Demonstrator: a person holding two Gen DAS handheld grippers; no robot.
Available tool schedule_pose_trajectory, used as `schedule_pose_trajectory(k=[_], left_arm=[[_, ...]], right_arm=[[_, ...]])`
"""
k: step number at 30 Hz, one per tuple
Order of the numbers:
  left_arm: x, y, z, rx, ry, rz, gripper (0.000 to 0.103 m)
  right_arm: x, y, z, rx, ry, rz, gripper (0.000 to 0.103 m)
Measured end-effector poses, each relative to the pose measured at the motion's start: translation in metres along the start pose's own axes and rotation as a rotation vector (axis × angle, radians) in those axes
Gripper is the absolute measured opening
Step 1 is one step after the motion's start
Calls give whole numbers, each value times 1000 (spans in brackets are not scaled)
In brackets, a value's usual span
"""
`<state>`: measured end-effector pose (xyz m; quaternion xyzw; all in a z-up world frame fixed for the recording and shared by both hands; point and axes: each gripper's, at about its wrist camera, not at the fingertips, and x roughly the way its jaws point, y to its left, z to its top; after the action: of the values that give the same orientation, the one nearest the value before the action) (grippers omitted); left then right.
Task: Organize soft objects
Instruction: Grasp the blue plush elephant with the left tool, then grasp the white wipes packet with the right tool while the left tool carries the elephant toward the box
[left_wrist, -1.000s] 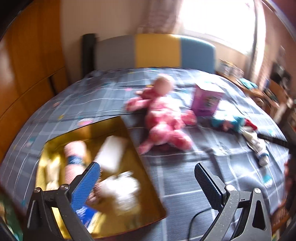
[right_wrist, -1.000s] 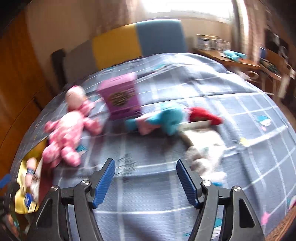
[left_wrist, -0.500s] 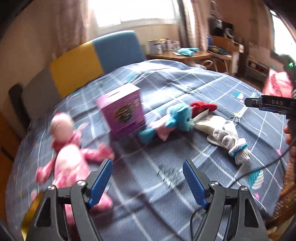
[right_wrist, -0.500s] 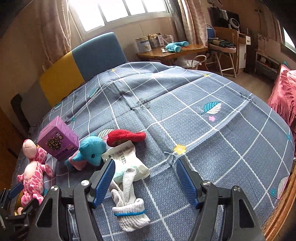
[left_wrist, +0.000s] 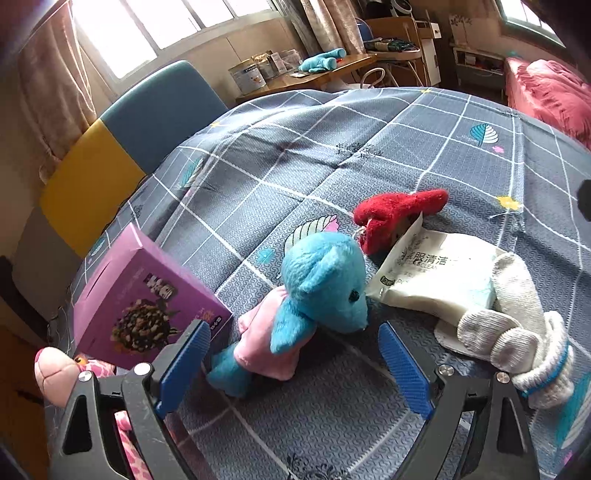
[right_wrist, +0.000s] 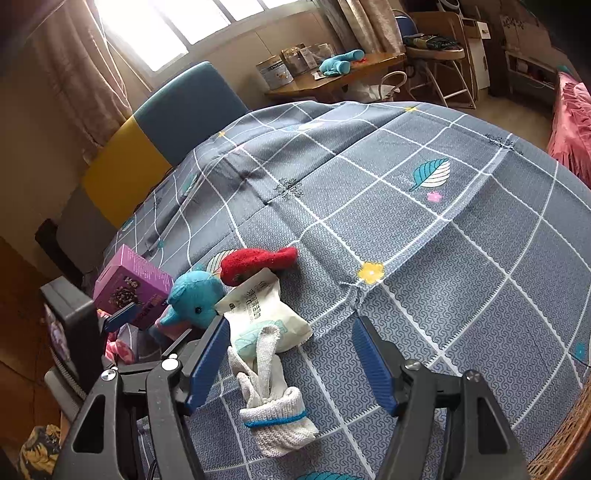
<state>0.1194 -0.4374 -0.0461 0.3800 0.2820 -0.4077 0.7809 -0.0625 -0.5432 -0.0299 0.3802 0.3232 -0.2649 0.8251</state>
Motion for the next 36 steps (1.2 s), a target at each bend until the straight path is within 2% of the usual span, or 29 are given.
schedule_pose_trajectory(k=[4,6,7,8,9,10,11,13,16,21,26,32,36], left_arm=[[23,-3,8,48,21,-12,93],[33,-6,12,73,31,-58,88],[38,-8,13,86,31,-59,83],[41,-10,14,100,29,-47,63],[44,-11,14,105,29,-58,54],[46,-12,14,102,32,-77,52],[49,-11,14,95,40,-93,46],[49,-8,13,60,30,-120,44],[37,-5,10,38,-5,-116,44],[-1,8,-6,-49,-56,-112,44],[-47,27,-38,-206,-76,-165,44],[-98,46,-87,-374,-97,-205,44],[-125,52,-117,-444,-109,-203,44]], right_arm=[[4,-1,0,11,24,12,70],[5,-1,-1,19,33,21,70],[6,-1,-1,20,36,24,70],[6,-1,-2,20,39,29,70],[6,-1,-2,19,40,33,70],[6,-1,-2,18,40,35,70],[5,-1,-2,18,38,36,70],[5,-1,-2,22,36,39,70],[5,-2,-2,28,37,40,70],[7,1,-3,13,49,33,70],[11,17,-1,-61,98,62,70],[20,43,27,-209,94,11,70],[48,63,35,-347,180,-4,70]])
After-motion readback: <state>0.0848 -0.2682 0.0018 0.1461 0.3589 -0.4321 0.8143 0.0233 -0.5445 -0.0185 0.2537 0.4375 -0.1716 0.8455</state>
